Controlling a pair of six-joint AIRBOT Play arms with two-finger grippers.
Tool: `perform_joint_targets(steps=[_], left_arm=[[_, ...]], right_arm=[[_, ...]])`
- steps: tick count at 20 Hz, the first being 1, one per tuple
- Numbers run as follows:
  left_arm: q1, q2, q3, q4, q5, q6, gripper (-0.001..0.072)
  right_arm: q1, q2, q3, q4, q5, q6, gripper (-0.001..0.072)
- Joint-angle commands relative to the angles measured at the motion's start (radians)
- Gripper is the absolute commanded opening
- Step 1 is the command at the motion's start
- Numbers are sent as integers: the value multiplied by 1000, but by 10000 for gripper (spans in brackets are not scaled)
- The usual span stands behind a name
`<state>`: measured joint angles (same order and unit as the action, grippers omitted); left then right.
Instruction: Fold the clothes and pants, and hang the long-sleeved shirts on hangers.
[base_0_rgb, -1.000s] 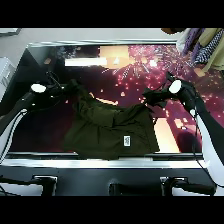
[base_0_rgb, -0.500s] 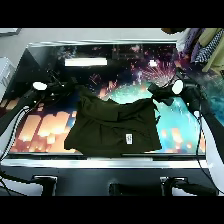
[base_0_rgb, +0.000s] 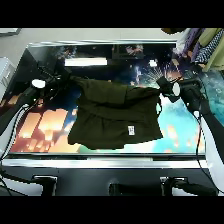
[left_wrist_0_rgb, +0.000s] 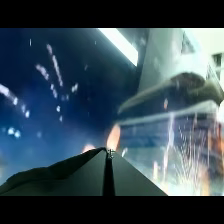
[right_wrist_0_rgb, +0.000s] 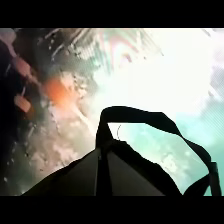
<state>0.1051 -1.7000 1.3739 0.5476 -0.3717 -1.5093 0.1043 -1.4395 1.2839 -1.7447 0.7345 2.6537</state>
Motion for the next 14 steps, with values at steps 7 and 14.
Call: perform_joint_targets(steps=[7,14], left_arm=[[-57,-106,10,1,190,-119,12],[17,-91,11,2,5,-80,389]], right_arm=[[0,-159,1,-81,-277,360,43],[-23,-195,1,-69,-327,343,110]])
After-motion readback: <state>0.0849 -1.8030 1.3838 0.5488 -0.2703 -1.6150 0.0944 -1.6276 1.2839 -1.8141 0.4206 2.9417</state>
